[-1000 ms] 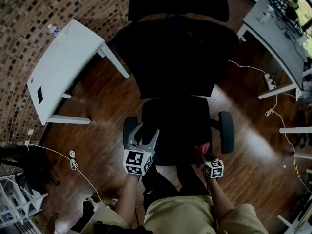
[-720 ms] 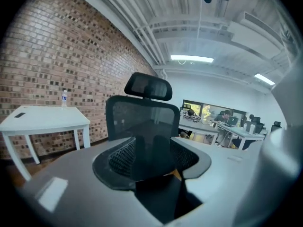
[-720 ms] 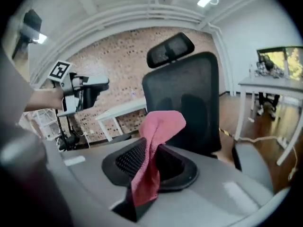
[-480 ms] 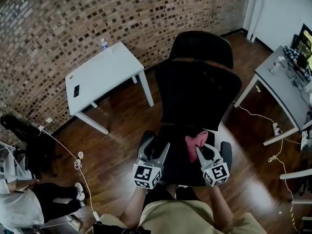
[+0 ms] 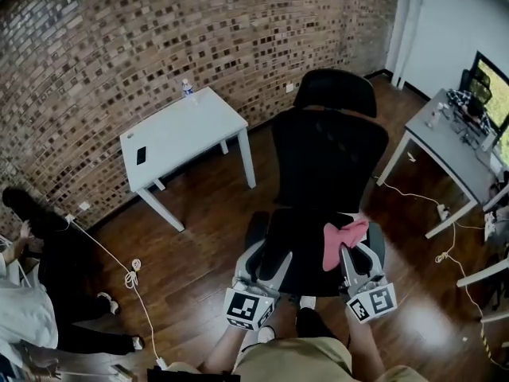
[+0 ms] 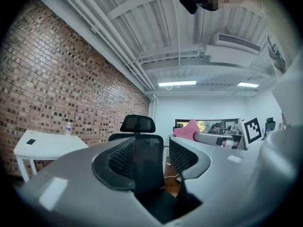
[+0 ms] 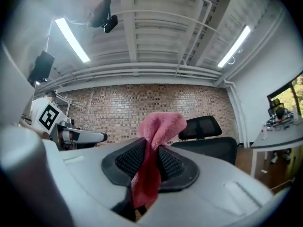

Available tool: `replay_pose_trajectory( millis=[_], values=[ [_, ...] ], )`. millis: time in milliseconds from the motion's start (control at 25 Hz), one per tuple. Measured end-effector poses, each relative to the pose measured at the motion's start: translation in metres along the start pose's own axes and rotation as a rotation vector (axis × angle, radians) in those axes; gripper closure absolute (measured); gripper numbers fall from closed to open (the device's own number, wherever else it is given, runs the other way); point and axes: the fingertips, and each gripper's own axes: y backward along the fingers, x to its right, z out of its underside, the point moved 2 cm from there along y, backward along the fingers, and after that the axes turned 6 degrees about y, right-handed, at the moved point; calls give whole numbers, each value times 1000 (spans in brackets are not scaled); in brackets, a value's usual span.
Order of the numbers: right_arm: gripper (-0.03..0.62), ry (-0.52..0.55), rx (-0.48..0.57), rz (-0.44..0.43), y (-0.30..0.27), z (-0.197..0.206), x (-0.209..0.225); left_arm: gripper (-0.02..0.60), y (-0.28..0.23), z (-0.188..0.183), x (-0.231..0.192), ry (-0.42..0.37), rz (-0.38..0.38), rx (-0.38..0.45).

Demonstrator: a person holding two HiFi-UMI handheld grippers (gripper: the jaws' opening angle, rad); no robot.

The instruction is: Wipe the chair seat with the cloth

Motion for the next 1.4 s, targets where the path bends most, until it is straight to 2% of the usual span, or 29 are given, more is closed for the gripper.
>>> replay_pose_trajectory(
  millis=[160, 320, 520, 720, 920, 1200, 1400],
  values=[
    [514, -23, -1, 28, 36, -2, -53, 379, 55, 10, -1, -21, 1, 8],
    [514, 16, -44, 64, 68, -14, -83, 380, 87, 6, 1, 22, 6, 14],
    [514, 59, -77, 133, 78, -31, -73, 382, 89, -14, 10, 3, 4, 45],
    [514, 9, -81, 113, 72, -30, -62, 383, 80, -18, 22, 9, -19, 37],
    [514, 11, -63, 91, 72, -35, -46, 387, 56, -20, 42, 9, -4, 44],
    [516, 7, -33, 92, 85, -41, -18, 387, 32, -3, 80, -22, 50, 21],
    [516, -3, -26, 98, 92, -43, 3, 388, 18, -10, 90, -18, 40, 21]
  ],
)
